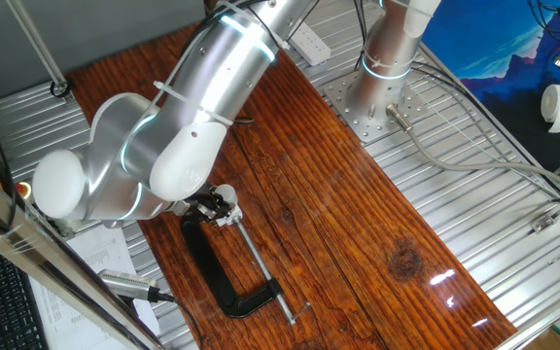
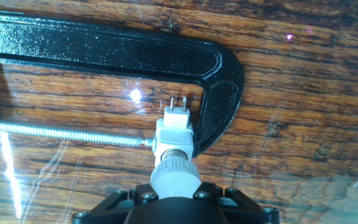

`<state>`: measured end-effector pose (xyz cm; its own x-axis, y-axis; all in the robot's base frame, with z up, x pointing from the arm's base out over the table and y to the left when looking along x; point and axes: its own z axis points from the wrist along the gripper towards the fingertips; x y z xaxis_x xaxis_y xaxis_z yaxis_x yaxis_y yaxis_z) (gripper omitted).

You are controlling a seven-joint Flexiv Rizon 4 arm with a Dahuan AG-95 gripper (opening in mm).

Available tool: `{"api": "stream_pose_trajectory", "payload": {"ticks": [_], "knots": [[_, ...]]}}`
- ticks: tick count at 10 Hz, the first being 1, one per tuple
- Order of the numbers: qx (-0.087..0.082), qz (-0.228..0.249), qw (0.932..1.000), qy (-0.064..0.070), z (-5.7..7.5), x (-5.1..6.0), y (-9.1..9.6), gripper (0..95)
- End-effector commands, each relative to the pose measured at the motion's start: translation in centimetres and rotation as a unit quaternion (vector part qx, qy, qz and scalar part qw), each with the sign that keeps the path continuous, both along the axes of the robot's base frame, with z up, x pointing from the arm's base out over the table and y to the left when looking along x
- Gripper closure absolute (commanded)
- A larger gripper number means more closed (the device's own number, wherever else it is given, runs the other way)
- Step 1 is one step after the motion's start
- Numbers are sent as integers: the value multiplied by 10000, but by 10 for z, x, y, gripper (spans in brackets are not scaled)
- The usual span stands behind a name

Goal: Install the light bulb by rotating it

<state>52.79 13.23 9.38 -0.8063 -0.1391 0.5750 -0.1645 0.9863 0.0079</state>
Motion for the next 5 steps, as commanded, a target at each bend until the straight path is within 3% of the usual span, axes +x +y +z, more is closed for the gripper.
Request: {"api": "stream_pose_trajectory", "payload": {"ticks": [1,5], "knots": [[-2,-41,10000,15,-1,0,1,570],[32,-174,9998,65,-2,0,1,570]]}}
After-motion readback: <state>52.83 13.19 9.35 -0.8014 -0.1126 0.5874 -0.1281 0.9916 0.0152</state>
